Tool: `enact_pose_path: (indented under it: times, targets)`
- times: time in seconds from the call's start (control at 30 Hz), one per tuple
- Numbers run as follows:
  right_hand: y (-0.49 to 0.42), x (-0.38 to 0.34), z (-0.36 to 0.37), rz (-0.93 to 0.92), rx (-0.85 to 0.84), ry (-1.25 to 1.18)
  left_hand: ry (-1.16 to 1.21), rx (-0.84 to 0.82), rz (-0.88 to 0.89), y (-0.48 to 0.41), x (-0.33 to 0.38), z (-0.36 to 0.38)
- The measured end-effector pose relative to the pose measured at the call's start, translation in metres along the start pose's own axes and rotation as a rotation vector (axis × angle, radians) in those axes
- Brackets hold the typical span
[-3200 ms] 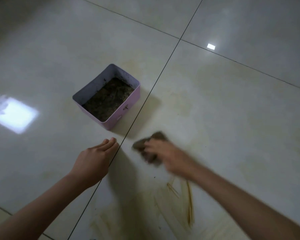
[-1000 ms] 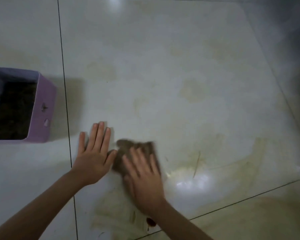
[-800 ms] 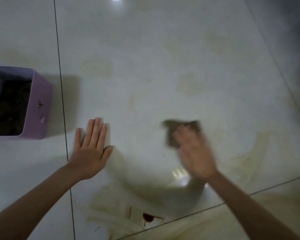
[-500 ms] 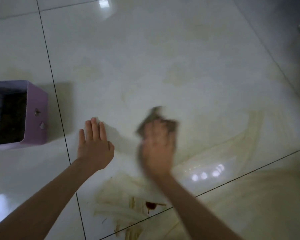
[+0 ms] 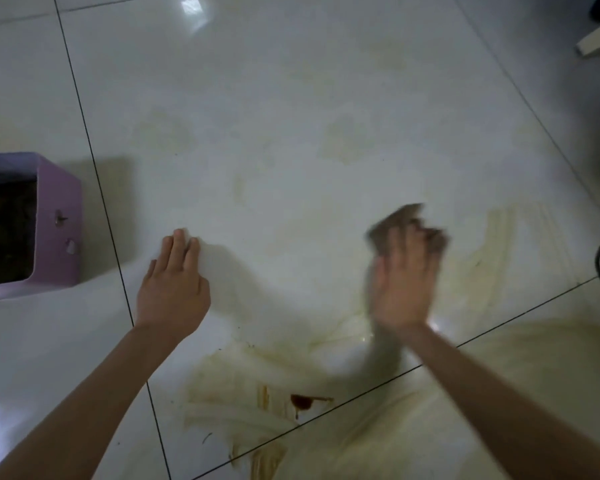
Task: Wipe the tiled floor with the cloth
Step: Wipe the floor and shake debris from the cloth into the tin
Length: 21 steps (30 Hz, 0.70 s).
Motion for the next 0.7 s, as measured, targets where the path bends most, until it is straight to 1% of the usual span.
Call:
enact_pose_path:
  times: [0.07, 0.13, 0.2, 0.27, 0.3, 0.33, 0.4, 0.47, 0.5, 0.53, 0.57, 0.6, 0.63, 0.67, 0.7]
  targets:
    - [0.052, -0.086, 0.005, -0.262, -0.029, -0.09, 0.047, -0.01, -0.014, 0.001, -0.002, -0.001]
    - [0.08, -0.145, 0.001, -0.454, -0.095, -0.171, -0.029, -0.055, -0.02, 0.003, -0.004, -0.002]
    - [0.079, -0.167, -0.011, -0.545, -0.148, -0.26, -0.199, -0.056, -0.033, 0.008, -0.003, -0.007]
    - [0.065, -0.168, -0.021, -0.564, -0.272, -0.439, -0.304, -0.004, -0.026, 0.014, 0.006, -0.016]
    - [0.055, -0.162, -0.026, -0.512, -0.369, -0.576, -0.321, 0.005, -0.017, 0.018, 0.014, -0.019]
    - [0.044, -0.149, -0.03, -0.395, -0.469, -0.735, -0.326, 0.001, -0.005, 0.021, 0.022, -0.019]
    - [0.031, -0.119, -0.032, -0.086, -0.698, -1.086, -0.314, -0.01, 0.034, 0.025, 0.041, -0.017]
    - [0.029, -0.085, -0.034, 0.157, -0.835, -1.39, -0.284, -0.022, 0.085, 0.028, 0.063, -0.013]
    - [0.027, -0.067, -0.039, 0.232, -0.868, -1.458, -0.272, -0.027, 0.106, 0.03, 0.073, -0.011]
    - [0.026, -0.047, -0.043, 0.284, -0.868, -1.47, -0.264, -0.031, 0.123, 0.031, 0.083, -0.008]
    - [0.021, -0.023, -0.043, 0.329, -0.827, -1.423, -0.263, -0.035, 0.134, 0.033, 0.091, -0.005]
    - [0.013, 0.006, -0.041, 0.386, -0.736, -1.321, -0.263, -0.041, 0.141, 0.034, 0.098, -0.003]
    - [0.003, 0.041, -0.042, 0.443, -0.594, -1.164, -0.262, -0.049, 0.145, 0.035, 0.105, -0.001]
    - [-0.005, 0.073, -0.048, 0.468, -0.424, -0.957, -0.261, -0.058, 0.148, 0.035, 0.11, 0.001]
    - [-0.011, 0.091, -0.061, 0.423, -0.263, -0.735, -0.263, -0.063, 0.156, 0.034, 0.114, 0.003]
Point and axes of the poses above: each hand's wrist, its own y-axis away from the middle knuckle, its own z-axis out of the palm, x = y × z, the point moved 9 cm from there along -y, towards the middle knuckle, and after that the axes turned 7 degrees about y, right-handed, at the moved point
